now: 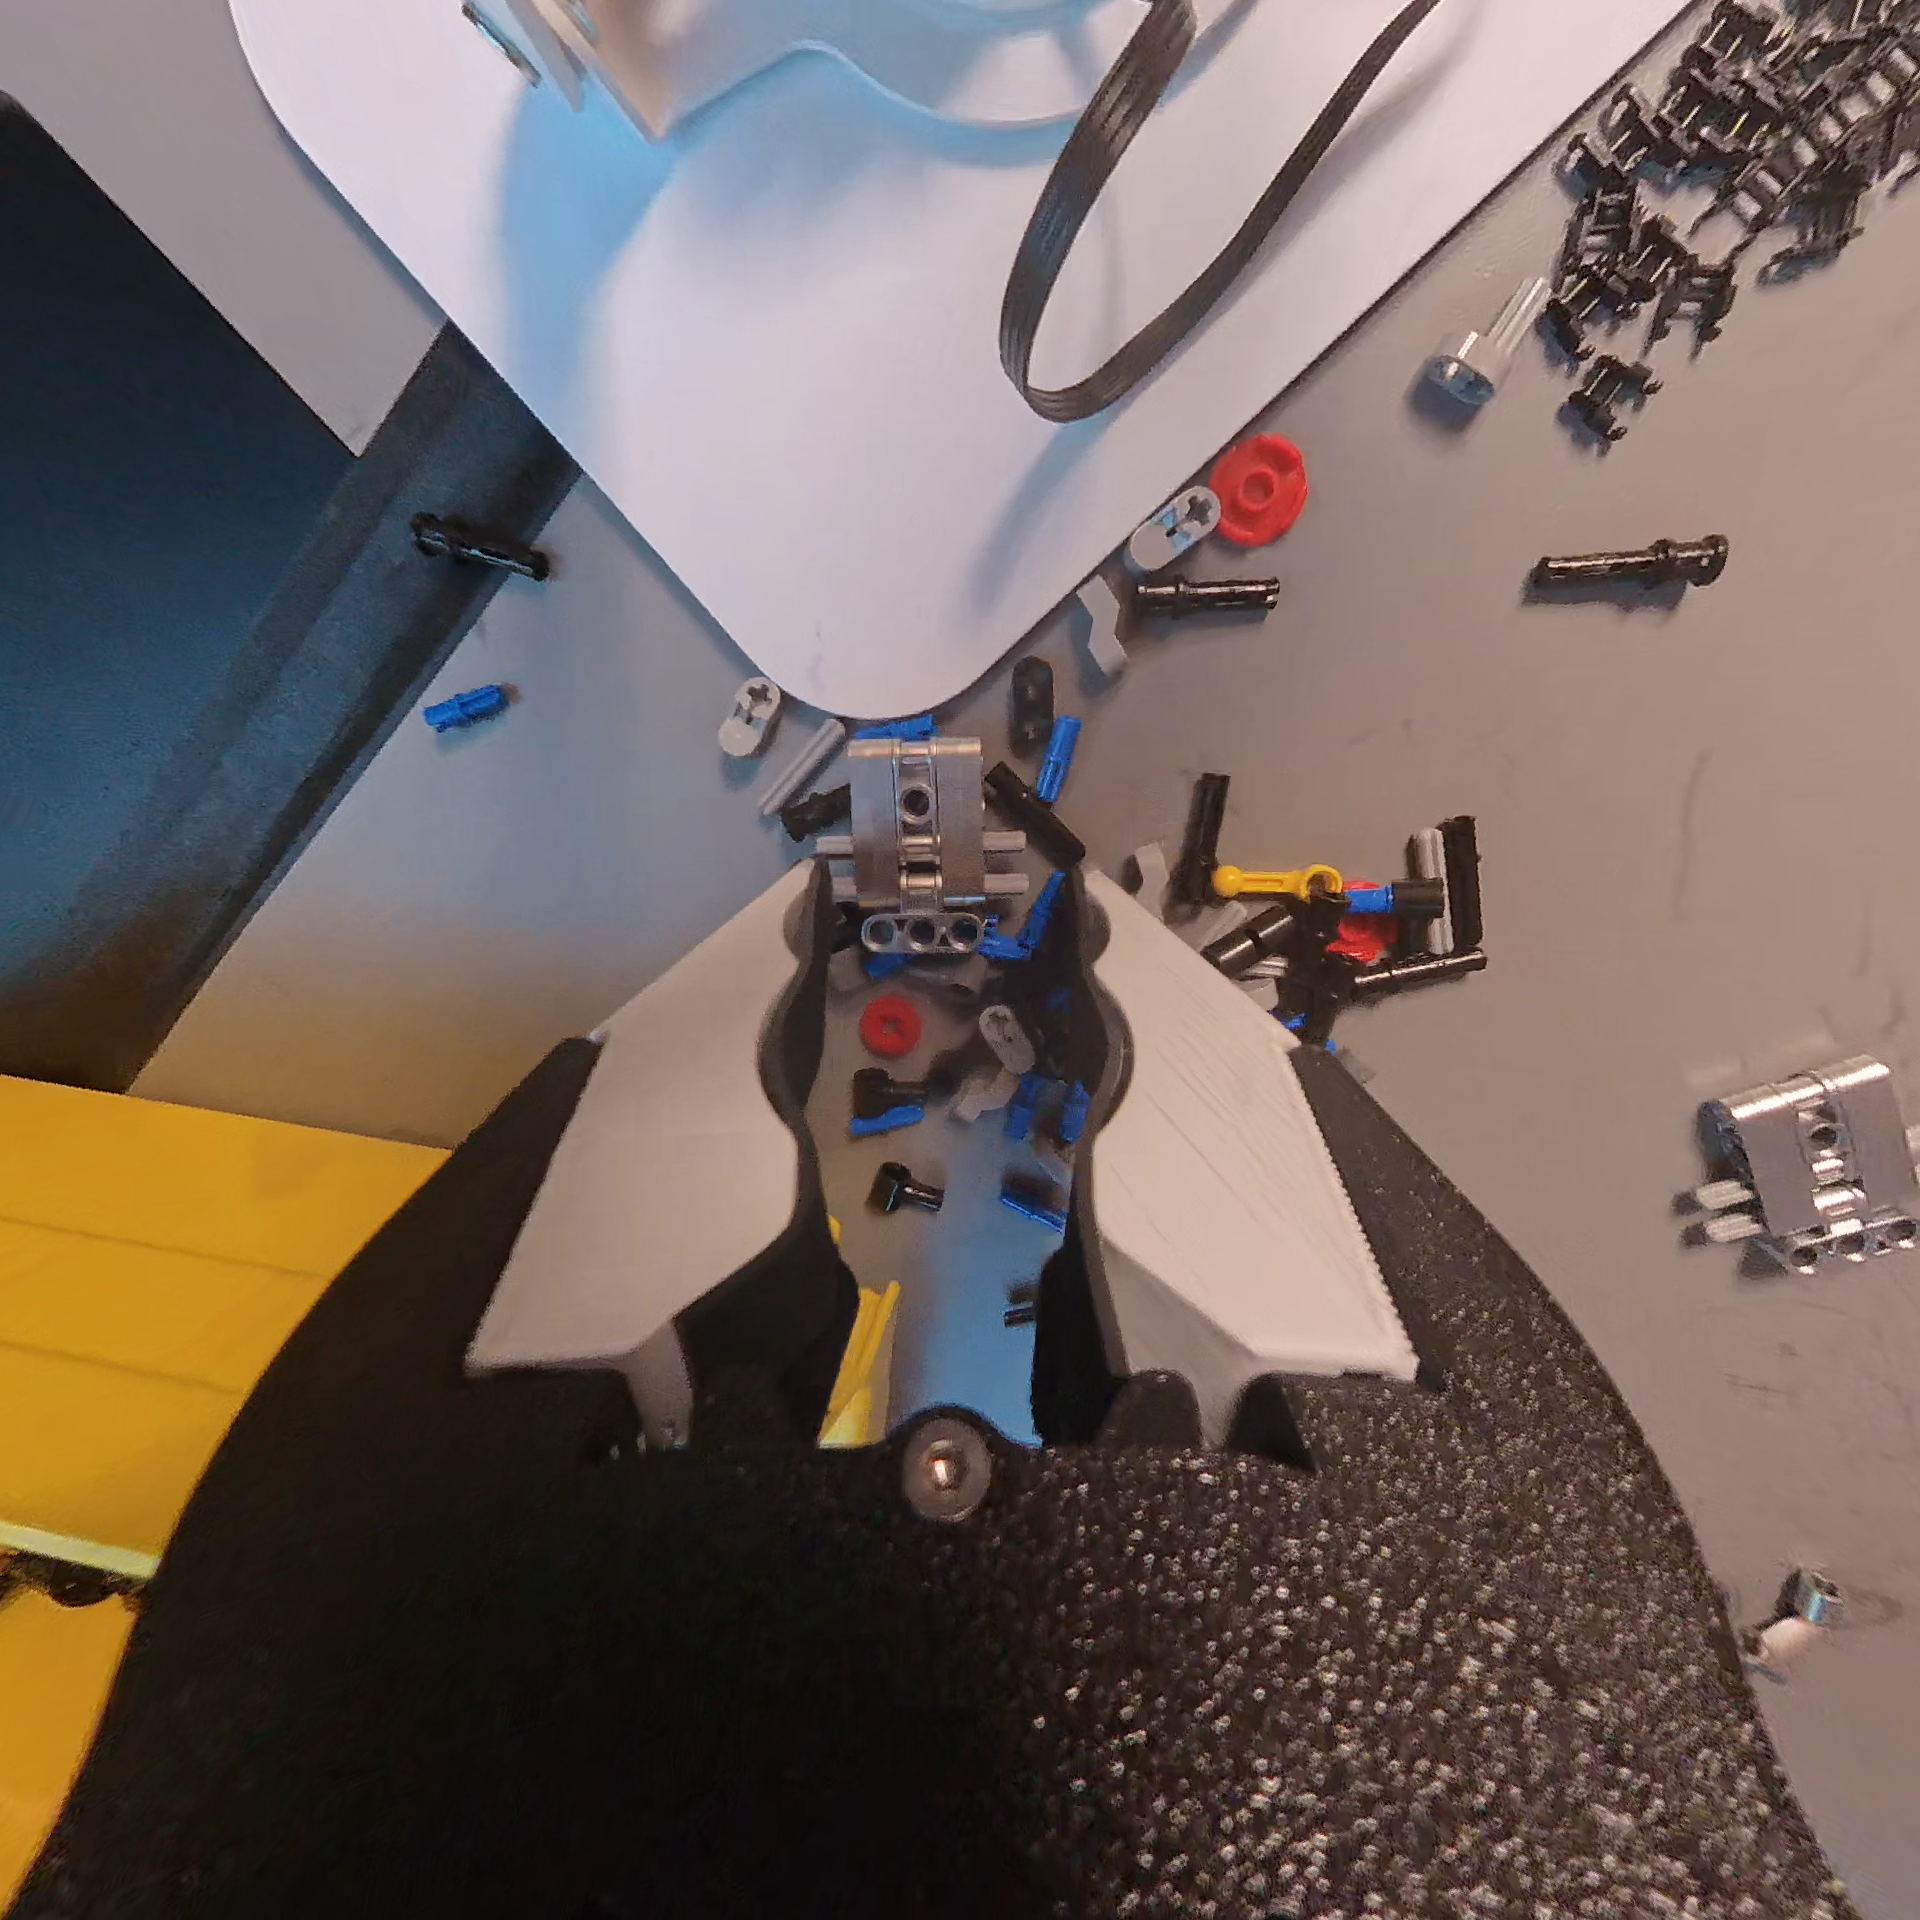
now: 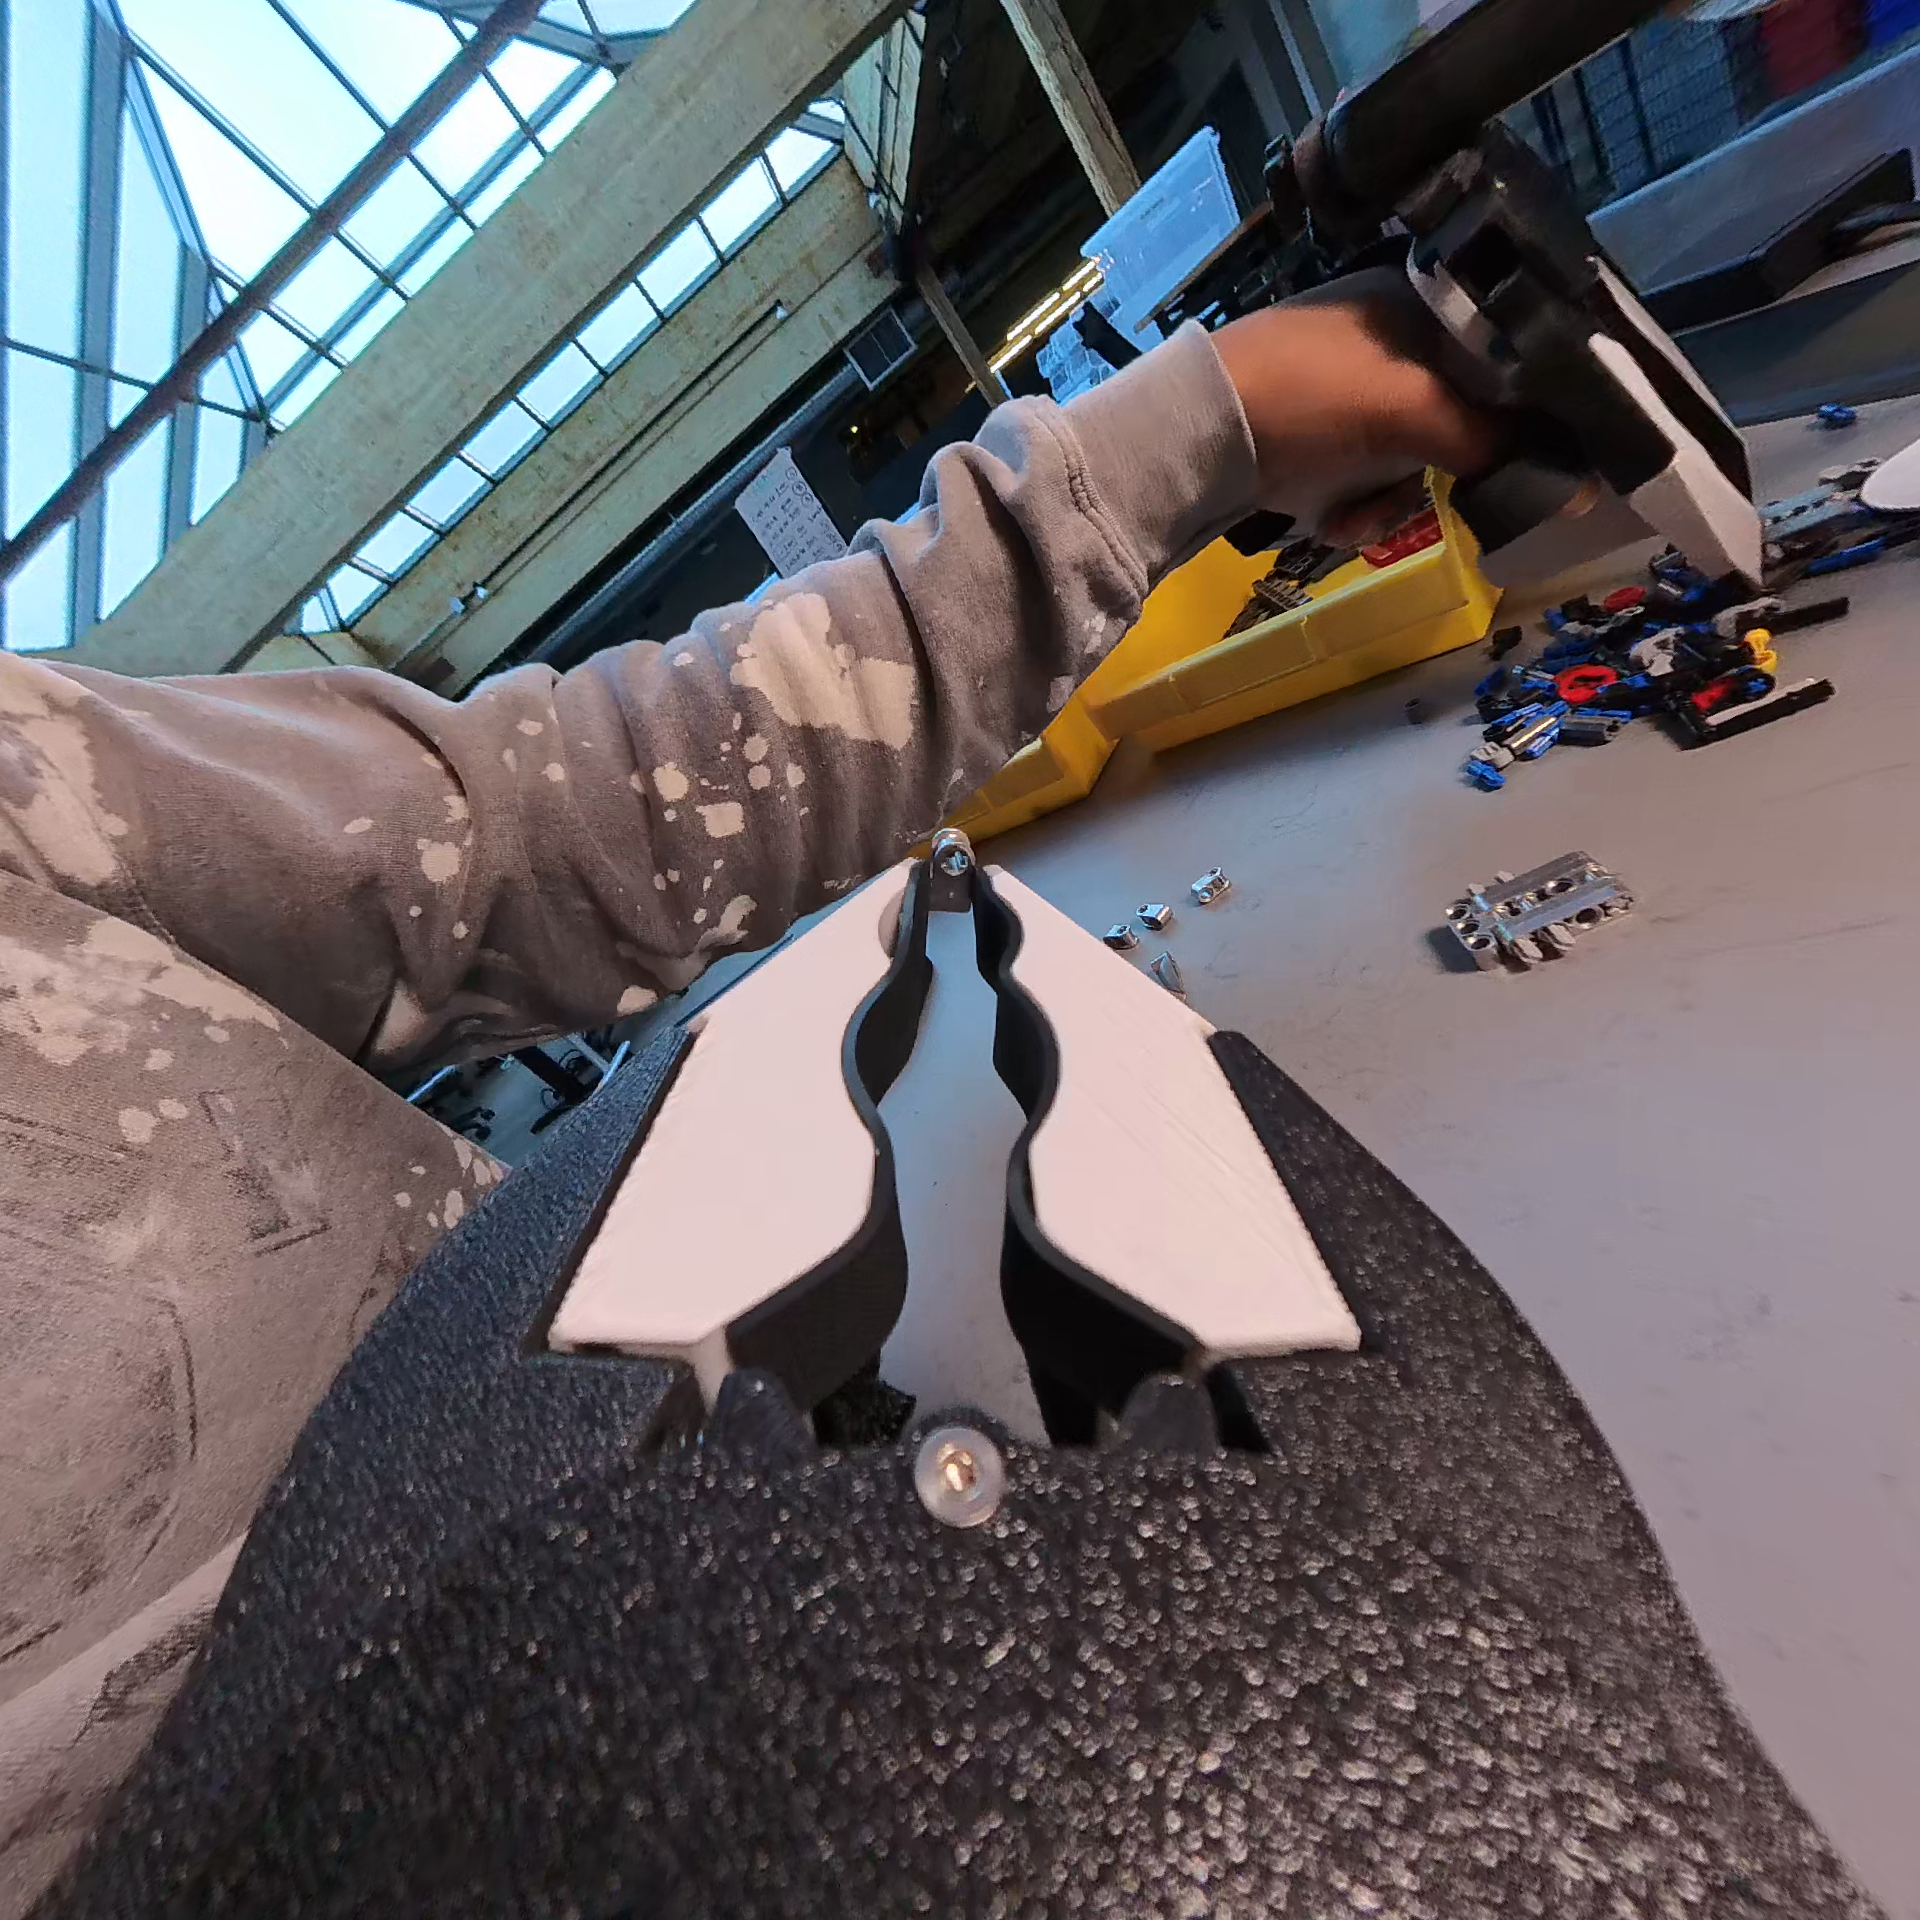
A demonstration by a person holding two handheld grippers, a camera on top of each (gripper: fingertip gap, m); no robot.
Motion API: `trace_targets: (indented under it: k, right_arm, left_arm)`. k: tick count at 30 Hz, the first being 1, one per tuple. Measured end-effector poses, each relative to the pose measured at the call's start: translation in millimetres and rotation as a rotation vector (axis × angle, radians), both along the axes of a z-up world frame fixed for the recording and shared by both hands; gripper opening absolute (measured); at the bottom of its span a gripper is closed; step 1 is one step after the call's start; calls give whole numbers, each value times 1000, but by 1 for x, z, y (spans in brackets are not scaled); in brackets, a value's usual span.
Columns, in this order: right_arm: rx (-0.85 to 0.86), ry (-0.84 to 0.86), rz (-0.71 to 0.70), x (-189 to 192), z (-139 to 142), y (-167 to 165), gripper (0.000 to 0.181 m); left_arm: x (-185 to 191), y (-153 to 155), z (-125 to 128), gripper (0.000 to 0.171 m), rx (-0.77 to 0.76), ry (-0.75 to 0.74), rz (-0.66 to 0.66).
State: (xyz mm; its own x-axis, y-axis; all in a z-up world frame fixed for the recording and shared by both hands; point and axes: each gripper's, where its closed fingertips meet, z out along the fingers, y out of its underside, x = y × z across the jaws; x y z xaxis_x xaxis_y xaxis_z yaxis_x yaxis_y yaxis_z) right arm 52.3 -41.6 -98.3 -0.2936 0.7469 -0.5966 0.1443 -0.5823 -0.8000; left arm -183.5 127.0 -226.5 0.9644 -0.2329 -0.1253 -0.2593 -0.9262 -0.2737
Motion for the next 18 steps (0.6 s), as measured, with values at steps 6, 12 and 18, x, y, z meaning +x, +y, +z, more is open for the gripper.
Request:
trace_targets:
  k: [6,12,18]
  right_arm:
    - [-2,1,-2,0,-1,1,7]
    - [-1,-3,3,-1,-2,1,7]
    - [-4,0,0,-1,-2,2,7]
  left_arm:
    - [1,4,-1,32,26,-8,-8]
    - [0,0,-3,30,3,19,-40]
    - [1,4,9,6,100,83,-86]
